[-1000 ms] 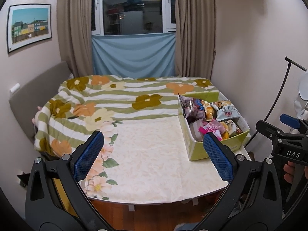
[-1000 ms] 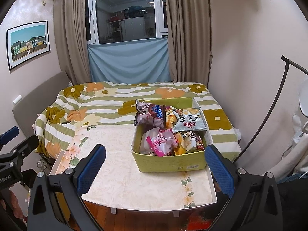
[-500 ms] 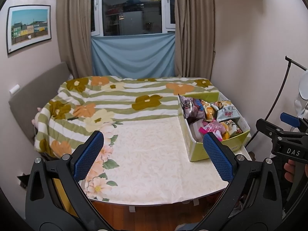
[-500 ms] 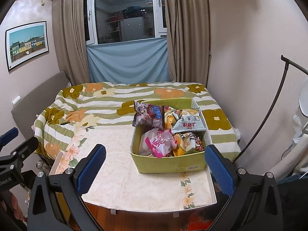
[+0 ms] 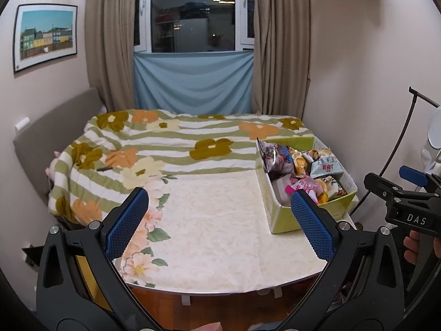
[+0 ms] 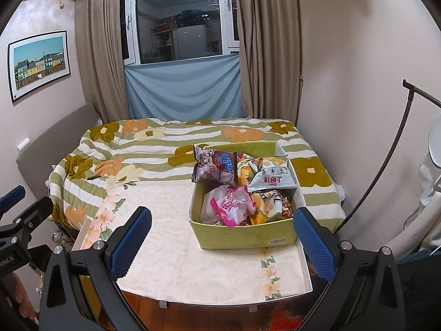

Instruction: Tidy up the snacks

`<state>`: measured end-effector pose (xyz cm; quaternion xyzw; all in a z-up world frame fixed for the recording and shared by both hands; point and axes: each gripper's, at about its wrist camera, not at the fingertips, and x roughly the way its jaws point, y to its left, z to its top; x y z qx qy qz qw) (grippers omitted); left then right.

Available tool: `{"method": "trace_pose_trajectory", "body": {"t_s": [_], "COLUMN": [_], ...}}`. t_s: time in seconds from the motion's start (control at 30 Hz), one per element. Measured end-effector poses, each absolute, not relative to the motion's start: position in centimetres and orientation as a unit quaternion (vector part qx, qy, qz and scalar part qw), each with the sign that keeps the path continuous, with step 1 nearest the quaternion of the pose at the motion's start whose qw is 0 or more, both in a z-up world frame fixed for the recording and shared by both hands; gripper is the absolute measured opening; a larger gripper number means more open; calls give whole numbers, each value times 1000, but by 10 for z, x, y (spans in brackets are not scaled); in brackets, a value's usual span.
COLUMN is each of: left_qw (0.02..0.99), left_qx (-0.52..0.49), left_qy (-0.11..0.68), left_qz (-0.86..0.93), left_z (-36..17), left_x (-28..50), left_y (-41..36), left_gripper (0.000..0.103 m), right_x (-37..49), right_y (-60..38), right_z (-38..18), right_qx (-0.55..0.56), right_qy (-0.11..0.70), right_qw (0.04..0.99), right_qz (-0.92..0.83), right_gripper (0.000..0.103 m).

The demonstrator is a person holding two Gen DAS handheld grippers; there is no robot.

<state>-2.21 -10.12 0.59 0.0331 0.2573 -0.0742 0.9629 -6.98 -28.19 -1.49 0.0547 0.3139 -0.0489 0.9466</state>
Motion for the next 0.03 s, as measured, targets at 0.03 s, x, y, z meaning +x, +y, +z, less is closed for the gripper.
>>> {"method": "trace_pose_trajectory", "body": {"t_s": [0.03], "left_qw": [963], "left_qx": [34], "left_qy": [256], "left_qz": [-74], "left_z": [6], "left_x": [-23], "left_y": [-102], "left_gripper": [102], "right_x": [-70], "right_y": [-282], "right_z": [-15], "right_qx": [55], "right_qy": [314], "right_qw": [947], "right_qz": [-49], "right_gripper": [102]}}
